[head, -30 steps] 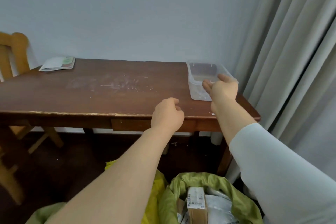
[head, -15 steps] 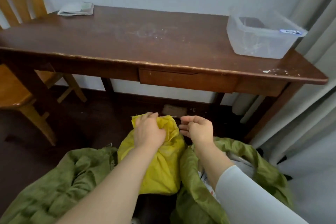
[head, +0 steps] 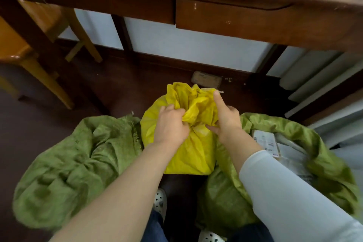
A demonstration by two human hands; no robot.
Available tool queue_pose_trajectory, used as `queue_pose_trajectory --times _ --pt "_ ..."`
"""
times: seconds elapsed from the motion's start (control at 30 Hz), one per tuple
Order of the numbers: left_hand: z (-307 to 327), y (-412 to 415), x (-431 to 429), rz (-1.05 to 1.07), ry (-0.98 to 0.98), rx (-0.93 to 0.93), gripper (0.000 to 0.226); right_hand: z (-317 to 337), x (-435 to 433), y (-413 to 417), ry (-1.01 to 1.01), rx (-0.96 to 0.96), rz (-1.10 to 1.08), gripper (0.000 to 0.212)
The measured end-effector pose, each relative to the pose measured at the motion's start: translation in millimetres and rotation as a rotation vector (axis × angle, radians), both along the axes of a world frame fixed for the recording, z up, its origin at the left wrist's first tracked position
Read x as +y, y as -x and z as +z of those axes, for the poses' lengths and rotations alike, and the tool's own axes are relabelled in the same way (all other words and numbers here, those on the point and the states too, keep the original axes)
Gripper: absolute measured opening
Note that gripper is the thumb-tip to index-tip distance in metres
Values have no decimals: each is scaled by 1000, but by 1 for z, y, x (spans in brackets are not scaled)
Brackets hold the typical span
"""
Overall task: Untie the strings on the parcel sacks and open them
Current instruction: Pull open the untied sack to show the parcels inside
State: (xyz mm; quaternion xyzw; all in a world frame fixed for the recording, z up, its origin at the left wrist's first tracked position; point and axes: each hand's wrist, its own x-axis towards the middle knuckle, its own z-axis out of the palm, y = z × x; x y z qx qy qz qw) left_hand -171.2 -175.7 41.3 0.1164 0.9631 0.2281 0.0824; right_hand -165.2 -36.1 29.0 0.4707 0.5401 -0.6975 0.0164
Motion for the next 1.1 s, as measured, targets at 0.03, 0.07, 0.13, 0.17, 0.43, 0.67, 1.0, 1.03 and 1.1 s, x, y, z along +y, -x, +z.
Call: queue_pose_trajectory --times 0.03,0.07,0.13,0.17,0.43,0.67,1.0,1.03,1.1 --pt "-3 -7 -2 0 -41 -21 12 -1 -1 1 62 -11 -23 88" --pt "-7 -14 -4 6 -93 -50 16 -2 -3 0 112 -14 -32 87" --pt "-18 -31 -7 79 -217 -121 28 -8 -9 -4 145 10 -9 66" --pt "-21 -38 -7 172 -283 -169 37 -12 -12 -7 114 19 20 55" --pt "-16 -38 -10 264 42 350 105 -37 -11 -48 -97 212 139 85" --pt "-4 -3 6 -128 343 184 106 -45 -18 -57 -39 360 186 73" --pt "-34 12 -21 97 2 -133 30 -40 -4 -51 -13 124 188 48" --pt "-32 12 -22 157 -132 -179 30 -37 -5 -51 -65 115 258 56" --pt "-26 12 -24 339 -416 -336 31 -34 -9 -47 -232 106 363 74"
